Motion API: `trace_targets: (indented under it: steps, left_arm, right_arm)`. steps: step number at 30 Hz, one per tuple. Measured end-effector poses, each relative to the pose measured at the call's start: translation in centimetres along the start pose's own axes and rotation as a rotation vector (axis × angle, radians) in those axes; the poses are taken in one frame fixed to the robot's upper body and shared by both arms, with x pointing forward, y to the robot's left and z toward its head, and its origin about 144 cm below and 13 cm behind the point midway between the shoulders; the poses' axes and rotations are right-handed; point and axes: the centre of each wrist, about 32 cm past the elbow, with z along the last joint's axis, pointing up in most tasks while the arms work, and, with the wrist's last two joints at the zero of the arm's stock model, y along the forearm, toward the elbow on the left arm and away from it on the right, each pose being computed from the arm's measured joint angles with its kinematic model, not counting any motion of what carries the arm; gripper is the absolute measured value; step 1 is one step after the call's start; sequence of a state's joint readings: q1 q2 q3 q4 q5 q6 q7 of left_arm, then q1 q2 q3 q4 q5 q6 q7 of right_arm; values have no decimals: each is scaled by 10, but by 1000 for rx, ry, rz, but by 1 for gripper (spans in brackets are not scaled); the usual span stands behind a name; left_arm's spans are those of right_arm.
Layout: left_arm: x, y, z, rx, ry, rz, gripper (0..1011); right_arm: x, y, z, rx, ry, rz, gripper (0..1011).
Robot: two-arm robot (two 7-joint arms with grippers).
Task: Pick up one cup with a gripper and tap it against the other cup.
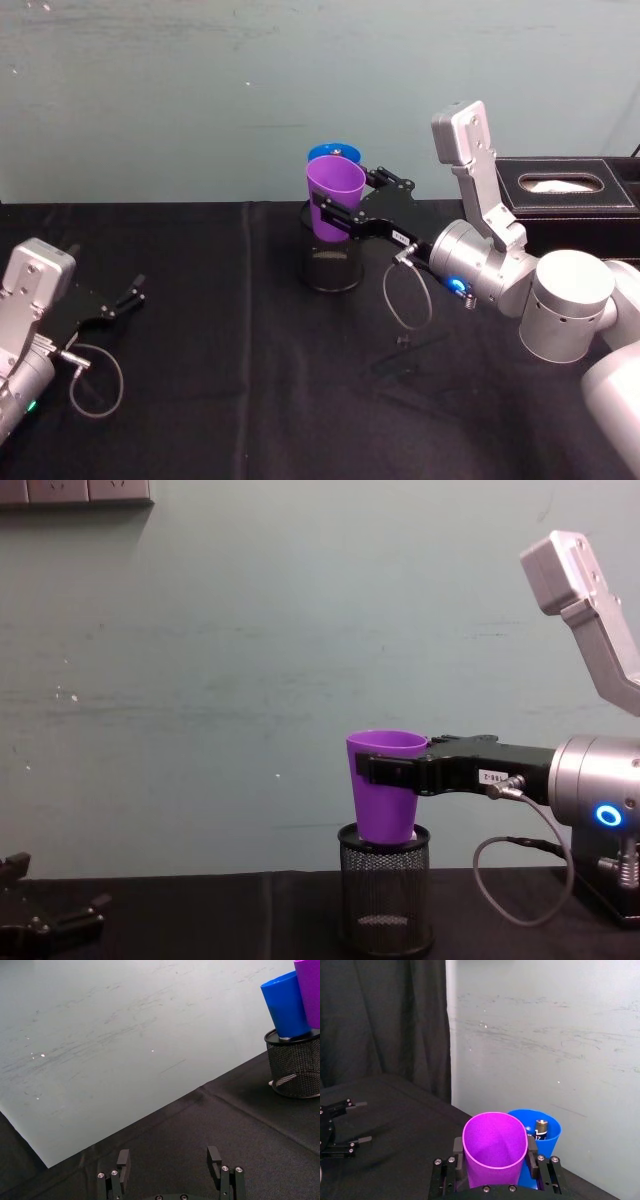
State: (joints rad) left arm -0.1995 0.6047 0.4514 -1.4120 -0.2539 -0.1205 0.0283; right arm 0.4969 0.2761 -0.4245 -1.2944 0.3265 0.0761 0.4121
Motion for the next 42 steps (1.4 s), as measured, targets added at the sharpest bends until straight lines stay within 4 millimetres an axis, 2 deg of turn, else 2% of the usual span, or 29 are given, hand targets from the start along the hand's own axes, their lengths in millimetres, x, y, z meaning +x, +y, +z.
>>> trace_targets:
  steps: [23, 31, 42]
  left_arm:
    - [0, 0, 0, 0, 0, 0, 1000]
    - [0, 0, 0, 0, 0, 0, 1000]
    - [0, 0, 0, 0, 0, 0, 1000]
  right_arm:
    - [0, 0, 0, 4, -6, 16, 723]
    - [-14, -9, 0, 11, -24, 74, 723]
    - [-44, -38, -6, 7, -26, 107, 723]
